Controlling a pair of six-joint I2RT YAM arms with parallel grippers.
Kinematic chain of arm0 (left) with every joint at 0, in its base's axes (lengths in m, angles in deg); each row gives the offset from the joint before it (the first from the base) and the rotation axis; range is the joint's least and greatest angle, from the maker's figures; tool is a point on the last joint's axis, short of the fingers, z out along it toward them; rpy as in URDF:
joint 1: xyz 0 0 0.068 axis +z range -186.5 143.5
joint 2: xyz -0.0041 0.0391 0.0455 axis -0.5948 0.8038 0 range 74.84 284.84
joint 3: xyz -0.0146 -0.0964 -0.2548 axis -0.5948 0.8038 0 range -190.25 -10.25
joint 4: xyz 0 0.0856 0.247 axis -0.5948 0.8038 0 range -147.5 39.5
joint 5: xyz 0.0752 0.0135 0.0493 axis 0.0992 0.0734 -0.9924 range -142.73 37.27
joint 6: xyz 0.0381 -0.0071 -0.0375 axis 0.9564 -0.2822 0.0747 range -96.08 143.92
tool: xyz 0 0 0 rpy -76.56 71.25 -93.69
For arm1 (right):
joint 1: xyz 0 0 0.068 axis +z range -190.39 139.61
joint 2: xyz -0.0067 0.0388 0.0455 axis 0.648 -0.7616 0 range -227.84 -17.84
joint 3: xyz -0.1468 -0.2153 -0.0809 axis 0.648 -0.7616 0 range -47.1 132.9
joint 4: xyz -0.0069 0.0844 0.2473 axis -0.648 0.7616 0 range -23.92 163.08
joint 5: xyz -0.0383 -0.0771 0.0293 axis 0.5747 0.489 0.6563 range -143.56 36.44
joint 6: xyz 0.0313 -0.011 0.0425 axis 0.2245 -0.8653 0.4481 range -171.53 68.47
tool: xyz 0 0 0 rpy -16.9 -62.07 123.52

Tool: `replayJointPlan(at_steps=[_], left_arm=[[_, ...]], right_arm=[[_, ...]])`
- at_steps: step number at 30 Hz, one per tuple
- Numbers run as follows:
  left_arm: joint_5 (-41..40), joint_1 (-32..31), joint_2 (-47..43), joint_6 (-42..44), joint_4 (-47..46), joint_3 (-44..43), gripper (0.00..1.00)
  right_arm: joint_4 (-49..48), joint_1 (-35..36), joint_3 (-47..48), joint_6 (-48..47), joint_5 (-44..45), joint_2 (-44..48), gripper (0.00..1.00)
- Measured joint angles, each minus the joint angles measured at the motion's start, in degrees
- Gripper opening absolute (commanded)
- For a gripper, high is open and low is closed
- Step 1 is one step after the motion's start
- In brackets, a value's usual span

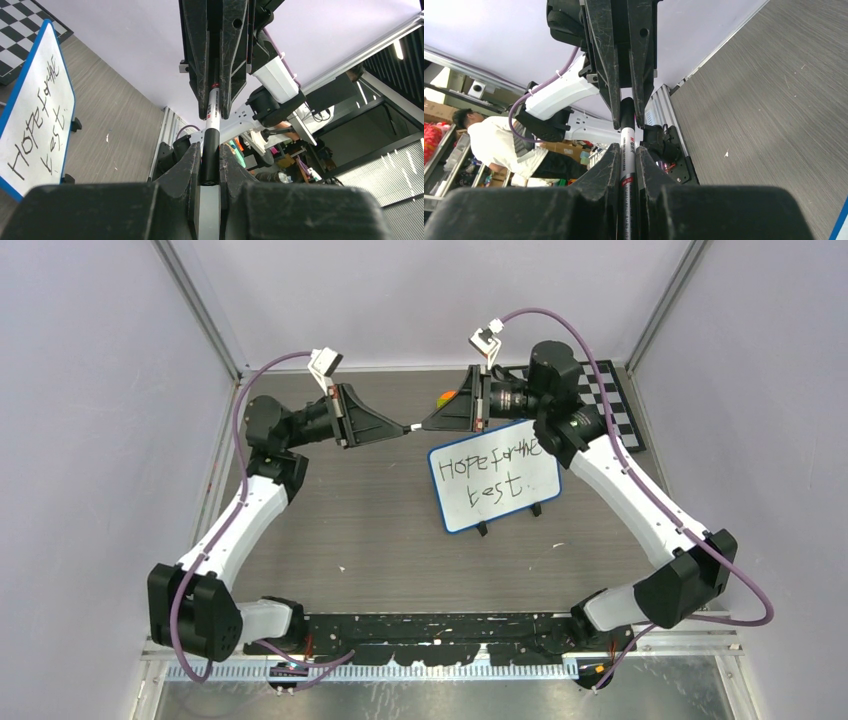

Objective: Write a sentence on the whiteboard
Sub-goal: Close the whiteboard marker at the center of the board.

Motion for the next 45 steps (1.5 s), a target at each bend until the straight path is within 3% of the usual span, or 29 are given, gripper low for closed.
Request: replayJointPlan(at_steps=[7,19,28,45], left_arm=[[0.3,1.2,1.5,-2.8,-4.9,0.3,0.00],[-0.3,1.7,0.9,-3.5,-8.2,1.9,0.00],[1.7,1.7,-2.1,3.4,0.3,1.9,0.00],[2.8,0.5,-4.1,16.6,17.0,-0.4,0.00]], right_arm=[[1.3,0.3,3.7,-0.3,0.3,-3.0,0.00],[-4.9,0.9,6.3,4.1,-0.1,-6.9,0.00],[2.8,2.2,8.6,-2.4,1.0,-6.5,0.00],[5.7,2.3,6.1,-3.3,1.5,-4.7,0.00]])
